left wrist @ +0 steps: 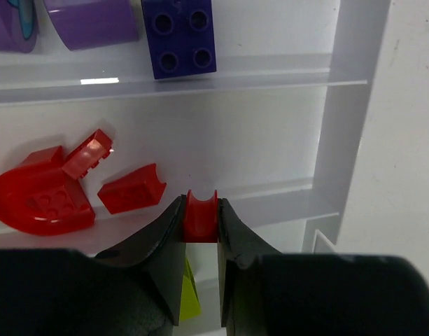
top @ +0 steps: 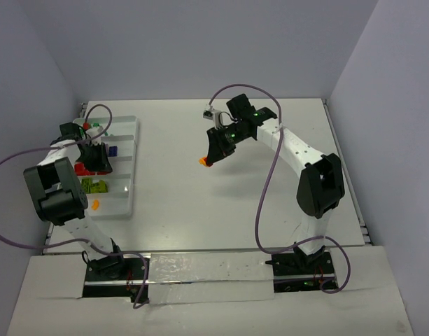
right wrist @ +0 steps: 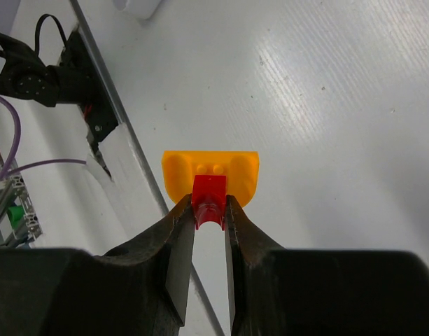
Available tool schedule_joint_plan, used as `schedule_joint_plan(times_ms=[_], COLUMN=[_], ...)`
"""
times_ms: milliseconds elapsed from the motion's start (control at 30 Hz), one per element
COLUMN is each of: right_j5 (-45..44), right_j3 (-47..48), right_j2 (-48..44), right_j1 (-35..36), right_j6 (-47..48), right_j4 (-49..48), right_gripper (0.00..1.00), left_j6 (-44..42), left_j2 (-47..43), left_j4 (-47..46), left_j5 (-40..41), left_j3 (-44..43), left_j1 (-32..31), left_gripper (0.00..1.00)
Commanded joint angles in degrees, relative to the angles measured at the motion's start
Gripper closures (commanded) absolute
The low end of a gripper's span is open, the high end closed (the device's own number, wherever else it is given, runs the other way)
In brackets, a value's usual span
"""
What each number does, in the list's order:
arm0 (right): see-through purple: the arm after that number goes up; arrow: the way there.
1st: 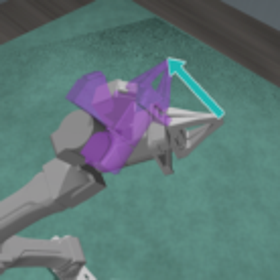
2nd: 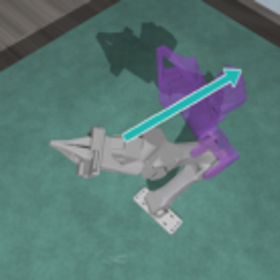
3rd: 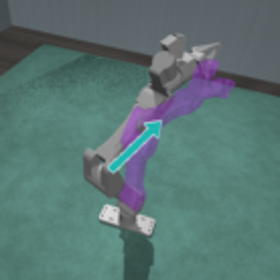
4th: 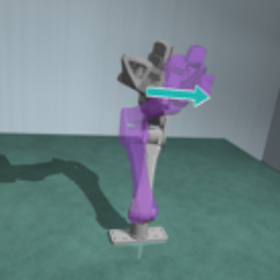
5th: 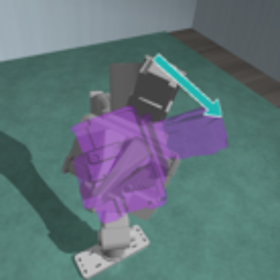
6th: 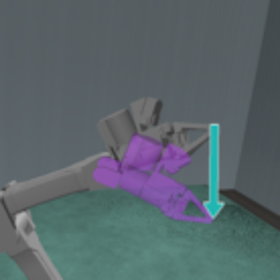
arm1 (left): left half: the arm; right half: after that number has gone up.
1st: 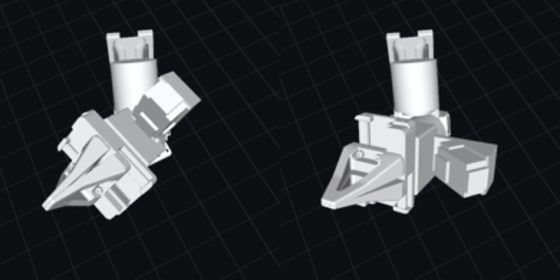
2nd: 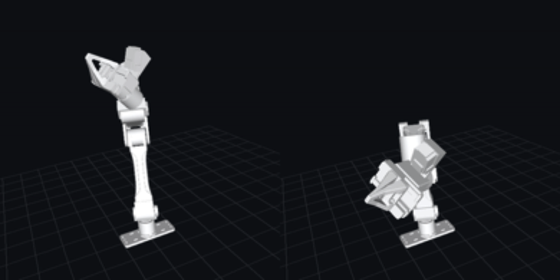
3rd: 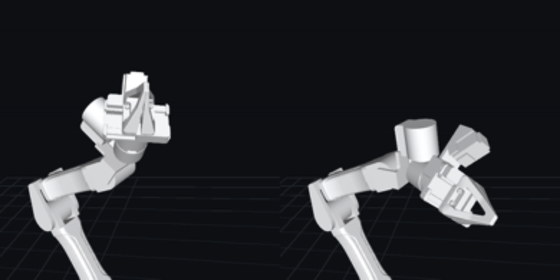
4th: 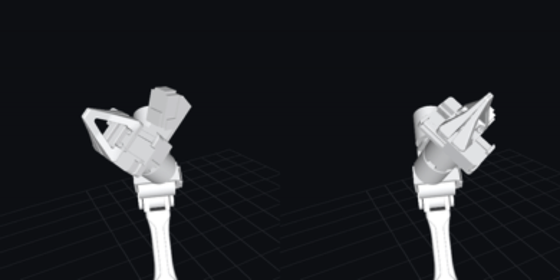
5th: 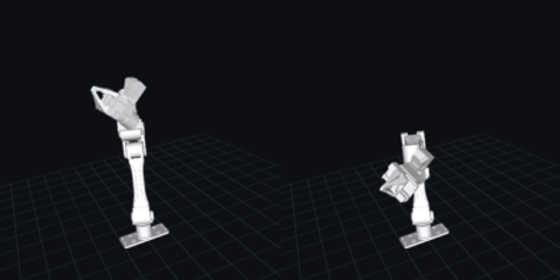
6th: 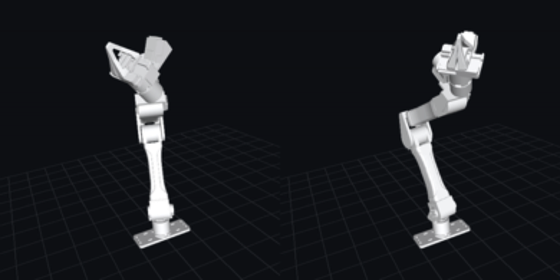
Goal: Sort the legos into containers by color
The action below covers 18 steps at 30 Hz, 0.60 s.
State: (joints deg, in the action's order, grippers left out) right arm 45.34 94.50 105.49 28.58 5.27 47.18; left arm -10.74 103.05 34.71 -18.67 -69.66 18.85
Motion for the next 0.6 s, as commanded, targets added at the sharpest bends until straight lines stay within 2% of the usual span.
schedule_joint_plan(times_ms=[0,267,400,567], right_j5=[-0.7,-5.1,-8.6,-19.0], right_j3=[1.9,1.7,1.9,0.7], right_j2=[-0.4,-1.2,-1.6,-4.0], right_j1=[-0.3,-0.3,-0.3,2.2], right_j6=[-0.7,-1.9,-2.9,-3.3], right_j4=[-2.3,-4.6,-5.6,-9.3], right_gripper=[1.00,1.00,1.00,1.00], left_j6=[1.0,1.2,1.3,6.1], left_j2=[1.5,1.9,-0.2,-9.4], left_j4=[-3.7,-2.2,-0.3,3.1], left_j5=[-0.3,-2.2,-4.1,-20.3], left_j3=[-3.9,-6.6,-7.7,-8.0], left_j1=[0.1,0.1,0.1,-1.7], left_gripper=[0.70,0.46,0.45,0.43])
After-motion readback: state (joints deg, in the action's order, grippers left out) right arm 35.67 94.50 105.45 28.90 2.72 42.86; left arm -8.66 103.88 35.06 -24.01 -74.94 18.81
